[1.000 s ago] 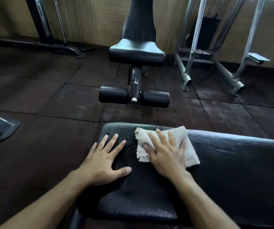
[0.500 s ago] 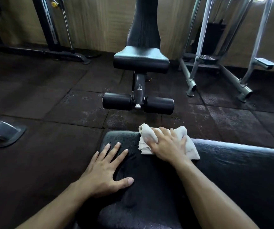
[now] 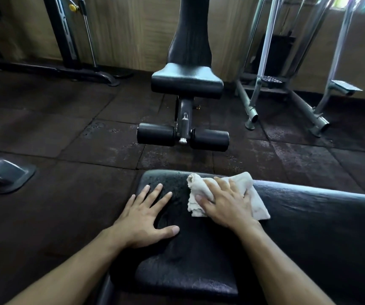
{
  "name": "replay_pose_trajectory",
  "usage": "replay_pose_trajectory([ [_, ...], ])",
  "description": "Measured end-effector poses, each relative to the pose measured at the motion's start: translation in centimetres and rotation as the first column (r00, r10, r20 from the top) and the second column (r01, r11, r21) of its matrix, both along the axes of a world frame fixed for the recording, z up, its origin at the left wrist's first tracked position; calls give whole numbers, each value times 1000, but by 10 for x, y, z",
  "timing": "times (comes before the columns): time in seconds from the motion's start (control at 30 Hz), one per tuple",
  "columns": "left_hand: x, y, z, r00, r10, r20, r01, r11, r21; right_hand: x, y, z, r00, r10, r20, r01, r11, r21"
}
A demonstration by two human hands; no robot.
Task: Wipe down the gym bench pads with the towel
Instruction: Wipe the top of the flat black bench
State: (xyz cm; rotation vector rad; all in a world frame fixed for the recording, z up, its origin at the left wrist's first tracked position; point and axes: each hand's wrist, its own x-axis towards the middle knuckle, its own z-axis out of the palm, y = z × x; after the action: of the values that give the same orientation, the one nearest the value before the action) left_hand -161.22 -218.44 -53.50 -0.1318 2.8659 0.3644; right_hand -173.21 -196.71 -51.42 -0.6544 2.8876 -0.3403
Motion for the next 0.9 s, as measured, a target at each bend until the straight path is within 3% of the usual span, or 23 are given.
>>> replay_pose_trajectory([
  [0.13, 5, -1, 0, 1000, -21, -18, 22, 999, 27, 50, 14, -4, 999, 1, -32, -1, 1000, -8],
  [0.23, 7, -2, 1, 997, 25, -69, -14, 987, 161, 102, 29, -11, 996, 16, -84, -18, 1000, -25],
  [0.33, 14, 5, 5, 985, 101, -139, -56, 952, 300, 122, 36, -7, 1000, 28, -13, -27, 999, 44],
  [0.4, 19, 16, 12, 982, 94, -164, -43, 956, 291, 121, 39, 8, 997, 45, 68, -50, 995, 80],
  [0.53, 5, 39, 33, 978, 85, -190, -25, 954, 299, 75, 50, 41, 999, -34, -29, 33, 999, -23],
  [0.6, -6, 54, 42, 988, 82, -133, -37, 950, 311, 48, 65, 48, 997, -78, 28, 78, 997, 30],
  [0.73, -12, 79, 47, 995, 60, -74, -47, 985, 168, 37, 89, 37, 988, -52, 146, 37, 994, 103],
  [0.8, -12, 77, 48, 993, 116, -20, -105, 951, 291, 40, 95, 42, 991, -12, 133, 8, 999, 32],
  [0.9, 0, 63, 62, 994, 102, 44, -111, 875, 471, 47, 107, 61, 985, 46, 166, -3, 968, -251],
])
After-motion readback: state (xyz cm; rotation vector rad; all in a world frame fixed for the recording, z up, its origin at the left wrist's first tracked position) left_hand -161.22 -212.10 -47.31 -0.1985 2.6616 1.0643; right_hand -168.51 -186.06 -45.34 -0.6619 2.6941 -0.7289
